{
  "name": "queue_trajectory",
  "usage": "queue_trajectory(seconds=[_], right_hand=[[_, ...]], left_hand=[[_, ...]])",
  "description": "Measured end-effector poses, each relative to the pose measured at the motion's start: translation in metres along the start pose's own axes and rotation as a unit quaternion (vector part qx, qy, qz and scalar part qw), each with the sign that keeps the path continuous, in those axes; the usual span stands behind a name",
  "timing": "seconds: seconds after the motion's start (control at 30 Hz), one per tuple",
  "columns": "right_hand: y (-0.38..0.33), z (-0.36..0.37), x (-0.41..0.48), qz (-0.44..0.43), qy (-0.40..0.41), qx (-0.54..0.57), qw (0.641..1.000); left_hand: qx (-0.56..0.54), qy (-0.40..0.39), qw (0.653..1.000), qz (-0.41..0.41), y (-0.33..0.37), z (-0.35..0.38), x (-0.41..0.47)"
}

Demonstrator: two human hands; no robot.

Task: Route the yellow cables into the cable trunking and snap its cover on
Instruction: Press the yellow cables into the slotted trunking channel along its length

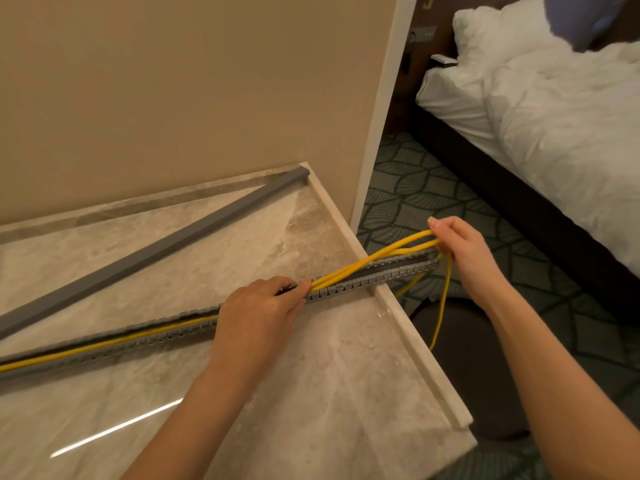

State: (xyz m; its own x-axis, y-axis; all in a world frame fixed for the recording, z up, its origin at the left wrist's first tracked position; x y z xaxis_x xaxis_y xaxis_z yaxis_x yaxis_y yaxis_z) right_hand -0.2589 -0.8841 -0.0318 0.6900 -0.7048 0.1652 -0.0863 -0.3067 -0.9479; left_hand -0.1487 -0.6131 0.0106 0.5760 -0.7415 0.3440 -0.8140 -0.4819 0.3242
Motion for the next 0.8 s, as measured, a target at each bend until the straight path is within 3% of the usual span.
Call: queue_trajectory(seconds=[0.1, 0.47, 0.67, 0.73, 0.8], right_hand=[[0.009, 0.000, -0.013, 0.006, 0.015, -0.027, 1.000], [0.034, 0.028, -0.033, 0.088, 0.024, 0.075, 0.993], [0.009, 0.025, -0.030, -0.010, 0.016, -0.019, 1.000], [0.007, 0.027, -0.026, -0.005, -0.004, -0.048, 0.999], [0.020, 0.025, -0.021, 0.052, -0.015, -0.038, 0.998]], left_hand=[[0.014, 0.000, 1.000, -0.002, 0.000, 0.000, -0.001], [0.075, -0.030, 0.997, -0.006, 0.008, 0.004, -0.003], [0.081, -0.052, 0.995, 0.010, 0.027, 0.004, -0.003], [0.069, -0.060, 0.996, 0.019, 0.034, 0.005, -0.003], [0.058, -0.071, 0.995, 0.030, 0.040, 0.008, -0.004]])
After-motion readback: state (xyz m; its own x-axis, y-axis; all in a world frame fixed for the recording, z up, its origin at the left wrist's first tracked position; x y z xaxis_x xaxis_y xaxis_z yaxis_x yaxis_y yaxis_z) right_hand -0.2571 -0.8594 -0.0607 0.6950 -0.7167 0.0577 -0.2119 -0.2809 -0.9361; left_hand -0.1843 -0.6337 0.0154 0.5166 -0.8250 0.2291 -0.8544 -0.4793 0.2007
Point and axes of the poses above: each hand's wrist, its own x-axis towards the middle knuckle, its own z-axis out of the palm, y = z × x, the point moved 10 cm from there along x, towards the middle knuckle, and after that the axes turned 6 degrees about -z, right-handed, at the moved point
